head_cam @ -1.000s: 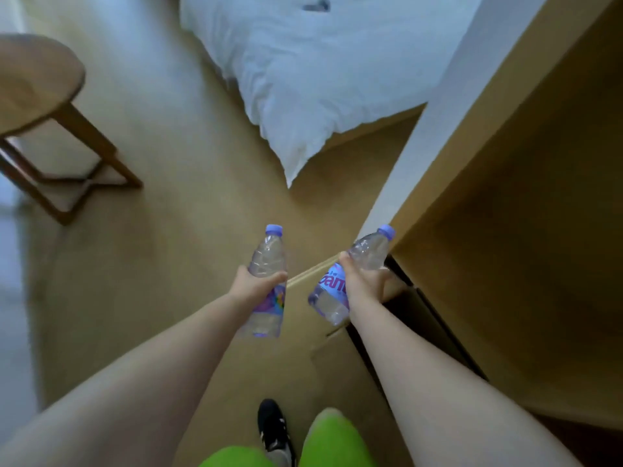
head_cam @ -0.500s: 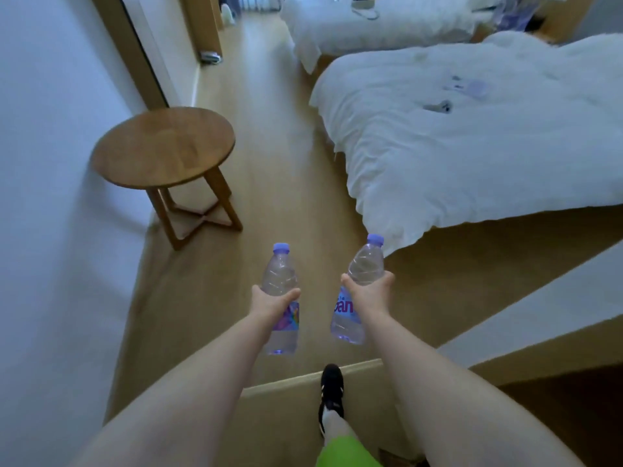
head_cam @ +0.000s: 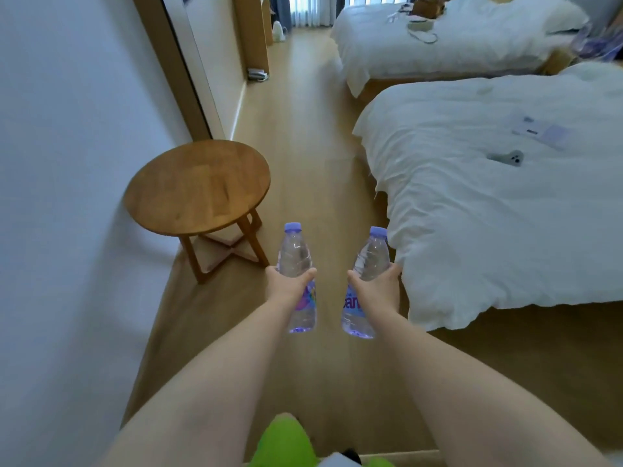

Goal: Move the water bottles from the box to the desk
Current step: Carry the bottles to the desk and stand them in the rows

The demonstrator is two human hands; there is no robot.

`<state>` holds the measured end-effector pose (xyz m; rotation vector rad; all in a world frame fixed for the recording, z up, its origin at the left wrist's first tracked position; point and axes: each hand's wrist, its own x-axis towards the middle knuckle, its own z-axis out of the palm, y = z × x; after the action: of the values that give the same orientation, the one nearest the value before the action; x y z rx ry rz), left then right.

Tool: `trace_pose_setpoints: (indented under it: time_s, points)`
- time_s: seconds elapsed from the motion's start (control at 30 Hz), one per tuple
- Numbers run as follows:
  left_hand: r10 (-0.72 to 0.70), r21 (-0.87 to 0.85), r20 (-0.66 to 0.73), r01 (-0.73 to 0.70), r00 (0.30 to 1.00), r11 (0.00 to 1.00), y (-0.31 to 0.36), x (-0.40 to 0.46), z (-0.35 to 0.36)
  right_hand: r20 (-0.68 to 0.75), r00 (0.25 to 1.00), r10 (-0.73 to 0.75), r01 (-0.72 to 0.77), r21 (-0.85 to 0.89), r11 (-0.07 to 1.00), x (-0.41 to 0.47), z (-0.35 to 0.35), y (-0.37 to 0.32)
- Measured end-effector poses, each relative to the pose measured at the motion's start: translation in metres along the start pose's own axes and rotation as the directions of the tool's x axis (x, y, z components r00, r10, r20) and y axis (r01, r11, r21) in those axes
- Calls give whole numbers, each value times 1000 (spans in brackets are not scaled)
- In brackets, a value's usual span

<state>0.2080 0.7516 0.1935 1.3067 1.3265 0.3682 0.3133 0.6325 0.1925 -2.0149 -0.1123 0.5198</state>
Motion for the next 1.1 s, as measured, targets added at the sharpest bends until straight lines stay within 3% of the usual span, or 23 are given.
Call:
trace_pose_setpoints:
  time_s: [0.63,0.9,1.1]
  points:
    - [-22,163,-21,25,1000,986,174,324,6,-61,997,44,-41,45,998,253,195,-177]
    - [-54,224,-41,62,998,973,244,447,67,-46,998,38,-40,-49,998,393,238,-221]
    - [-50,166,-88,64,995,984,319,532,133,40,999,-10,15,-122,992,518,252,-277]
